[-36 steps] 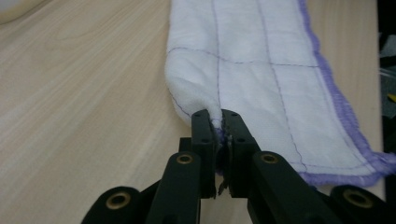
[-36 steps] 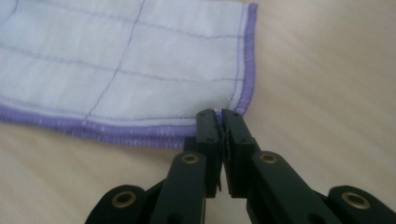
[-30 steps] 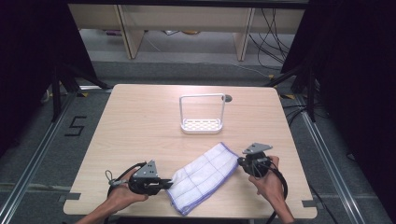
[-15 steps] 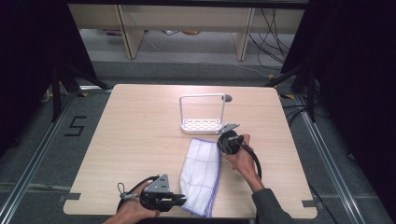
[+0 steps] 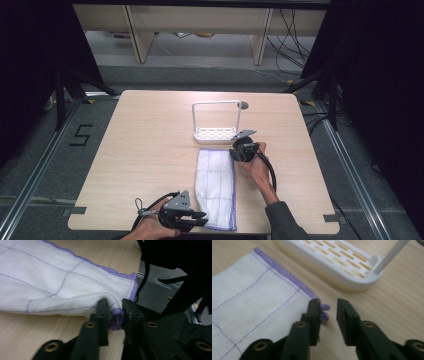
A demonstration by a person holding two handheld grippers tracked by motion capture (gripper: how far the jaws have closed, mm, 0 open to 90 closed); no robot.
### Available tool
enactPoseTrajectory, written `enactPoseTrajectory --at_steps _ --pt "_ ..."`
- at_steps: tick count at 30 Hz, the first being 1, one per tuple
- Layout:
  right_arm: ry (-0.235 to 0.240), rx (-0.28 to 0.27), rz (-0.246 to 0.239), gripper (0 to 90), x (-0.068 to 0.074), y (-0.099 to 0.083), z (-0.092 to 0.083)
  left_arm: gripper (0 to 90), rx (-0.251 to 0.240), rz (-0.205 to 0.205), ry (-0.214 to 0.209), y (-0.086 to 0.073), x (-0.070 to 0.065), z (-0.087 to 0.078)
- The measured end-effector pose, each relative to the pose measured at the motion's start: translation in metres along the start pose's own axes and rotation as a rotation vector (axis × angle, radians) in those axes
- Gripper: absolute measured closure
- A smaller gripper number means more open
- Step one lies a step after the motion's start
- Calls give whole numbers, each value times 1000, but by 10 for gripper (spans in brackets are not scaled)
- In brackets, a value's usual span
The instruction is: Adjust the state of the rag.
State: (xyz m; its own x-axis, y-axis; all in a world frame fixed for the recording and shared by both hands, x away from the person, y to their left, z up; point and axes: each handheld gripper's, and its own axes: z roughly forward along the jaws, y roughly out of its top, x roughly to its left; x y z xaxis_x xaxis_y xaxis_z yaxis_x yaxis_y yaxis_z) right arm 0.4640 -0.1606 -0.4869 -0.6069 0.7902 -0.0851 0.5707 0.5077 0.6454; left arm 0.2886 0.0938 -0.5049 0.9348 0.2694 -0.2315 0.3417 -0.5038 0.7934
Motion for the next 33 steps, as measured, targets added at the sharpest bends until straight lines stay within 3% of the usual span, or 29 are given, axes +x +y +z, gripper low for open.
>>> enactPoseTrajectory --at_steps 2,3,5,6,7,9,12,14,16,18,21,23,25,26,28,29,31,33 --pt "-16 -4 30 634 -5 0 -7 578 -2 2 -2 3 1 -8" --pt "-12 -17 65 582 -10 -1 -16 485 -35 -15 20 7 3 -17" --pt "-9 -23 72 557 -13 -1 -19 454 -48 -24 38 9 7 -23" --pt "-8 -35 109 519 -17 -1 -27 410 -60 -29 47 12 13 -29" --pt "-8 -35 109 519 -17 -1 -27 410 -73 -40 56 14 17 -31" --pt "-8 -35 133 487 -18 0 -28 393 -83 -49 101 19 29 -36" --pt "-8 -28 138 454 -17 1 -25 386 -102 -75 203 24 52 -37" --pt "-7 -15 130 436 -14 2 -22 384 -91 -102 256 26 69 -34" --pt "-12 -11 123 425 -12 3 -17 379 -72 -99 327 28 84 -31" --pt "2 -14 139 417 -11 5 -16 376 -61 -129 343 29 99 -26" --pt "20 4 145 394 -9 6 -14 357 -27 -126 387 33 116 -20" --pt "18 -4 136 392 -9 6 -13 357 -51 -147 411 37 122 -16" --pt "31 -3 137 387 -9 6 -12 348 -35 -142 408 41 129 -15" --pt "31 -3 137 387 -9 6 -12 348 -57 -160 412 43 131 -13" --pt "31 3 163 384 -7 6 -14 346 -47 -156 423 46 136 -12" --pt "20 -19 153 379 -7 5 -11 337 -40 -151 421 47 139 -11" --pt "29 -6 151 378 -7 6 -12 335 -45 -161 425 49 144 -9" --pt "36 13 163 376 -5 6 -12 334 -64 -197 424 49 147 -4"
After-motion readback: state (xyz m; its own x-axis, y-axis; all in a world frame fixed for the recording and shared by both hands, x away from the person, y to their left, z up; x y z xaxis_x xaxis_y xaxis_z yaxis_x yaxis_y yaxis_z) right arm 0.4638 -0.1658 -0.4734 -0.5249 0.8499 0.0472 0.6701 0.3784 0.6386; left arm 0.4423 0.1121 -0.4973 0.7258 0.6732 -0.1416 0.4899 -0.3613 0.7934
